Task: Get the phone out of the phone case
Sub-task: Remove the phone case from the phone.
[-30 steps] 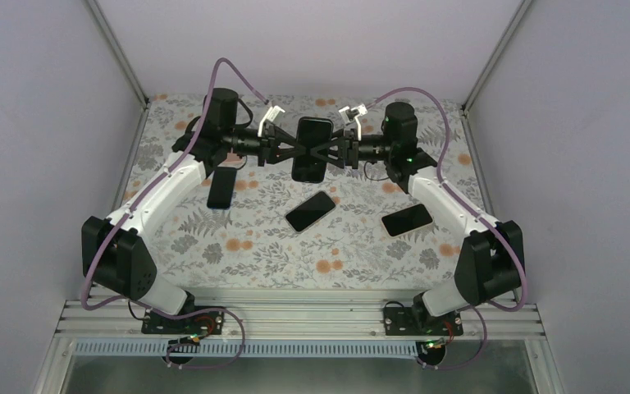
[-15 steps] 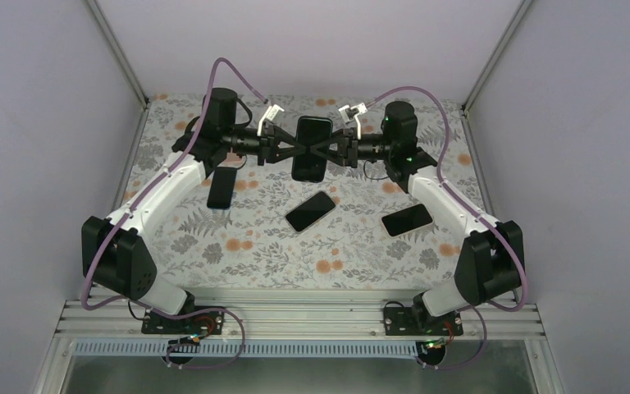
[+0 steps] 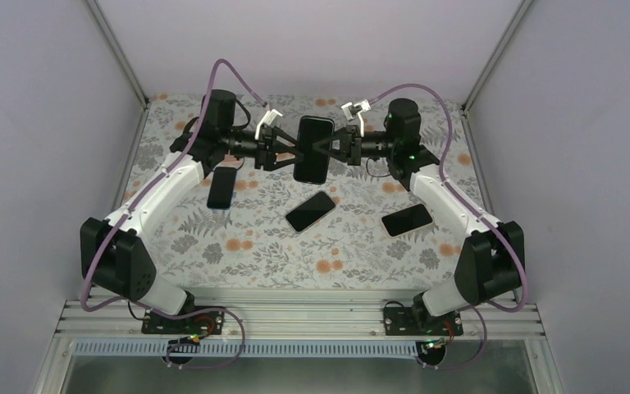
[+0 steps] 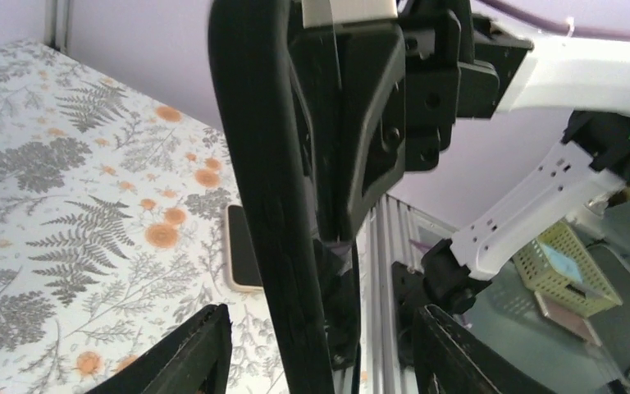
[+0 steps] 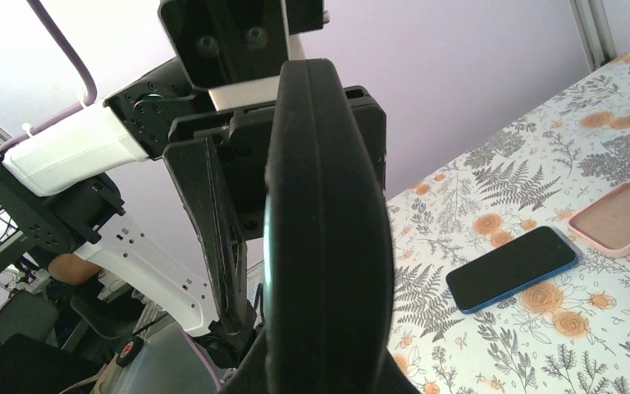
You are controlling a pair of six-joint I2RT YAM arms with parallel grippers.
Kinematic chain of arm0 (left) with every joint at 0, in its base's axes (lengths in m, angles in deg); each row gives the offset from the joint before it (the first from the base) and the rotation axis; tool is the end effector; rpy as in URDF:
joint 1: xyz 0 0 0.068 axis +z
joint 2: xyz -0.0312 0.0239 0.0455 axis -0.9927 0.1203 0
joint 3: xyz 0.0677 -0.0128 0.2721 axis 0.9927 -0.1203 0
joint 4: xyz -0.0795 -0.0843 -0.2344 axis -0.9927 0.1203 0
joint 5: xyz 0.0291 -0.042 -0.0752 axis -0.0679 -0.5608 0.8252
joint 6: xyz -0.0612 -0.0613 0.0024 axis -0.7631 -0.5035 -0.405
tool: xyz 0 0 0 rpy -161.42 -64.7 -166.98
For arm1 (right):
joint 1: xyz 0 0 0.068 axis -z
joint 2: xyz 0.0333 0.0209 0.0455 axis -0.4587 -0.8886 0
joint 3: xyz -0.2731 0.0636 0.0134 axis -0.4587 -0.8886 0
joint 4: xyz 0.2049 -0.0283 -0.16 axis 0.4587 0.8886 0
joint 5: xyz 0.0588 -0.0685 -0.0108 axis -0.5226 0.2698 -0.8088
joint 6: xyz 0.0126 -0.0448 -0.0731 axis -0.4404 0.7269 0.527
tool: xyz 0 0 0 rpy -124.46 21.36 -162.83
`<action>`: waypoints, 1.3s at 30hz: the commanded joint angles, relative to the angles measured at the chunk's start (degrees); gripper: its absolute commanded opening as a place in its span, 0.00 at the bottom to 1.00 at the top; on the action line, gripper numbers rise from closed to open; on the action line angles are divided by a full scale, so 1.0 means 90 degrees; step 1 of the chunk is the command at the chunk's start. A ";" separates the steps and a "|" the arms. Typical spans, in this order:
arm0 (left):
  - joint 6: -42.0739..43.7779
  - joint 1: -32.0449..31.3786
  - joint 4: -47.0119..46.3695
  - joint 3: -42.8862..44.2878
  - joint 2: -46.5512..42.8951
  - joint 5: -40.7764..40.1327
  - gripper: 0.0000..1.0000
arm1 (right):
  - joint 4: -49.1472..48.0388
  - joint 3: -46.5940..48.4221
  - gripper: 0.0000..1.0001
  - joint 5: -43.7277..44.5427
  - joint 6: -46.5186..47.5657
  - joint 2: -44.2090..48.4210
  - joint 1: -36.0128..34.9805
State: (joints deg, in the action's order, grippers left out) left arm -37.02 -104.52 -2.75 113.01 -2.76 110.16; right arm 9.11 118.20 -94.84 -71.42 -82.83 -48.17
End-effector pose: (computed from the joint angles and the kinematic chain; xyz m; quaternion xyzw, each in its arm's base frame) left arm 0.2980 -0.1922 0.3551 0.3953 0.6606 -0.5464 0.3299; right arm 0.3032 0.1919 0.3500 -0.3413 0.6439 0.6030 0.3245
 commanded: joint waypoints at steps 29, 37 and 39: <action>0.1564 -0.0050 0.0880 -0.0639 -0.0480 -0.0177 0.43 | -0.0973 0.0504 0.04 -0.0924 -0.1088 0.0185 0.0277; 0.1564 -0.0106 0.0836 -0.0634 -0.0477 -0.0040 0.40 | -0.0953 0.0481 0.04 -0.0868 -0.1065 0.0194 0.0287; 0.1637 -0.0177 0.0869 -0.0649 -0.0530 0.0099 0.42 | -0.0951 0.0487 0.04 -0.0857 -0.1059 0.0169 0.0287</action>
State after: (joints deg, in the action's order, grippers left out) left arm -24.21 -104.96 5.67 107.94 -6.89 108.87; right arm 3.60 120.36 -101.31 -79.83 -82.83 -45.57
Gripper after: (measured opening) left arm 0.409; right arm 0.086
